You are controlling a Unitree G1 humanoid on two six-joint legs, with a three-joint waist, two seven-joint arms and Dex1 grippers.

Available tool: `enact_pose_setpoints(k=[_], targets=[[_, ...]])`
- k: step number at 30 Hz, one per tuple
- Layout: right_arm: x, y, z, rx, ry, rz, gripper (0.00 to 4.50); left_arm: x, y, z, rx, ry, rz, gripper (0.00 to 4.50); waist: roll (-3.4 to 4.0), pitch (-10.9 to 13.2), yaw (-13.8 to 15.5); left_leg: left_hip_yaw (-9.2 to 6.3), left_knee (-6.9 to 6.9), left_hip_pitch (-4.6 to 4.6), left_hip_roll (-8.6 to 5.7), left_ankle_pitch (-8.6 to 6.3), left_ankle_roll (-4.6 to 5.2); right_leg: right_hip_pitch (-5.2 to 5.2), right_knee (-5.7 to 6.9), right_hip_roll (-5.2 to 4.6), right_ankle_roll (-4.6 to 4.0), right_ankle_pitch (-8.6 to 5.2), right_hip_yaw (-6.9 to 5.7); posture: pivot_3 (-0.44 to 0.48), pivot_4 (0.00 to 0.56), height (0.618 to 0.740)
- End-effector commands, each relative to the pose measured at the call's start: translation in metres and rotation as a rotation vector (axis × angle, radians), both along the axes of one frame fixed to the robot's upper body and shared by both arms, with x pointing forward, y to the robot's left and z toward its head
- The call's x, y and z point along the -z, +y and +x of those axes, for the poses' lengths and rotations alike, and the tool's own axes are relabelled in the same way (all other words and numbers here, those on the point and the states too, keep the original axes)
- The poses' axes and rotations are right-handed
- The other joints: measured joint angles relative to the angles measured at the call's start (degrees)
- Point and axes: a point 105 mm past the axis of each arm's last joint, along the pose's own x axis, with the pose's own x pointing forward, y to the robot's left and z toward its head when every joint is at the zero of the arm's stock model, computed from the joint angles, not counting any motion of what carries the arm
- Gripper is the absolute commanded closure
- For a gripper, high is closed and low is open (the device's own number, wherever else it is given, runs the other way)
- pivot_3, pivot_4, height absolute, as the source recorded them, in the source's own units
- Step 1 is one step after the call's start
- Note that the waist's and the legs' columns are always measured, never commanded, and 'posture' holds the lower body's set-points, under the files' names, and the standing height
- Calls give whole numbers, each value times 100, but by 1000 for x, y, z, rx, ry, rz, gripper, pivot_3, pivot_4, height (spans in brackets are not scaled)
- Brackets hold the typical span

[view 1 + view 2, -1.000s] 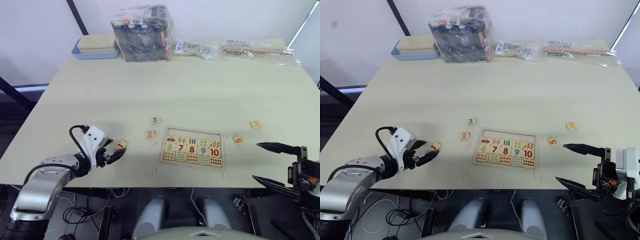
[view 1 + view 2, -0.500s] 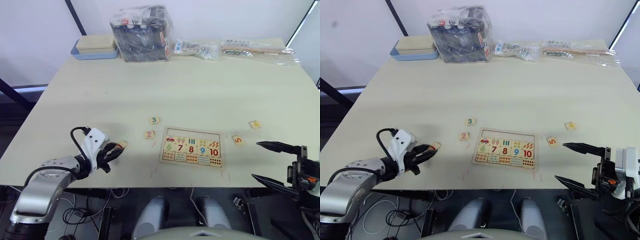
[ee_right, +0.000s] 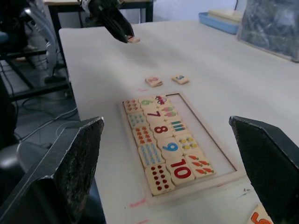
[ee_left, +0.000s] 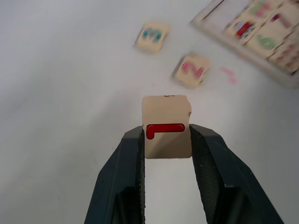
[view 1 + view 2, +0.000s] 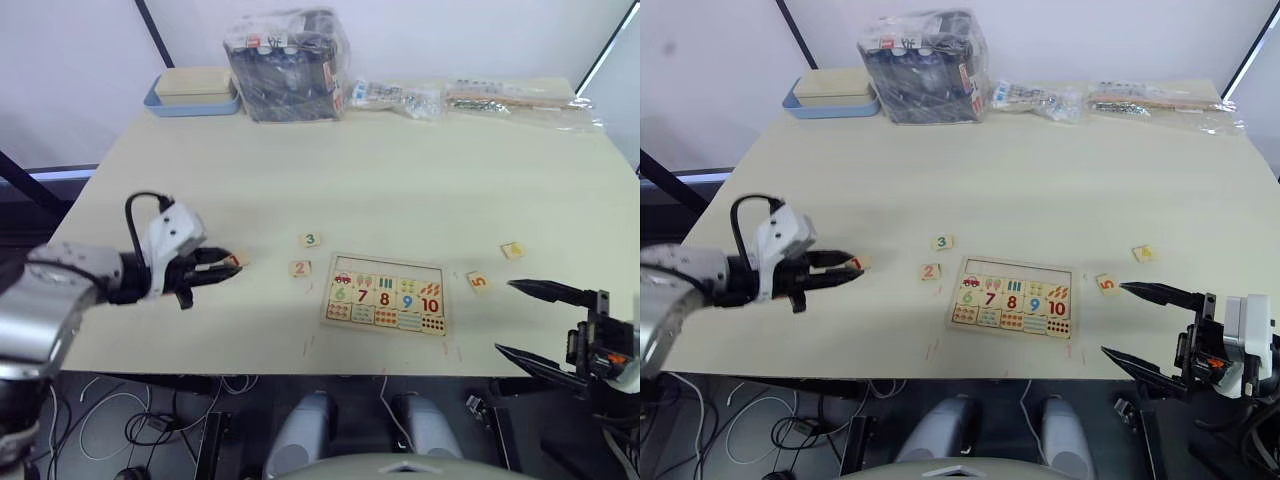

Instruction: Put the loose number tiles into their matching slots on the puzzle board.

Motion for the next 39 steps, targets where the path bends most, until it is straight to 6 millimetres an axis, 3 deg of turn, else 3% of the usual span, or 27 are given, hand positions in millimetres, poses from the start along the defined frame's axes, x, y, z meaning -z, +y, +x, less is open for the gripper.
enact_pose_setpoints(k=[1,9,15,22,31,39], targets=[[-13,0,-4,5,-64,6,0,-9,-14,2,131,34,69,3569,-1,1,-2,0,-1,-1,1,0,0,-1,-1,1,0,0,1,0,150,740],[-16,-3,-6,44,-83,-9,0,-27,-63,25,327,54,225,3569,-18,13,-8,8,6,3,3,1,2,-1,12,14,2,-1,7,0,150,740],[-16,-3,-10,71,-88,-16,0,-24,-101,44,435,86,335,3569,-29,18,-4,12,22,-2,-1,1,3,4,17,21,4,-1,5,0,150,740],[-18,-1,-12,102,-93,-7,0,-7,-115,59,454,98,412,3569,-28,18,-131,2,20,1,5,1,3,2,19,24,4,-1,12,0,150,740],[-20,-5,-9,115,-102,12,0,15,-133,63,507,90,457,3569,-28,19,-140,2,21,0,3,1,4,2,18,20,5,-1,12,0,150,740],[-21,-10,-3,59,-92,-13,0,26,-133,65,528,95,496,3569,-28,19,-145,6,22,1,3,1,4,2,19,20,5,0,13,0,150,740]])
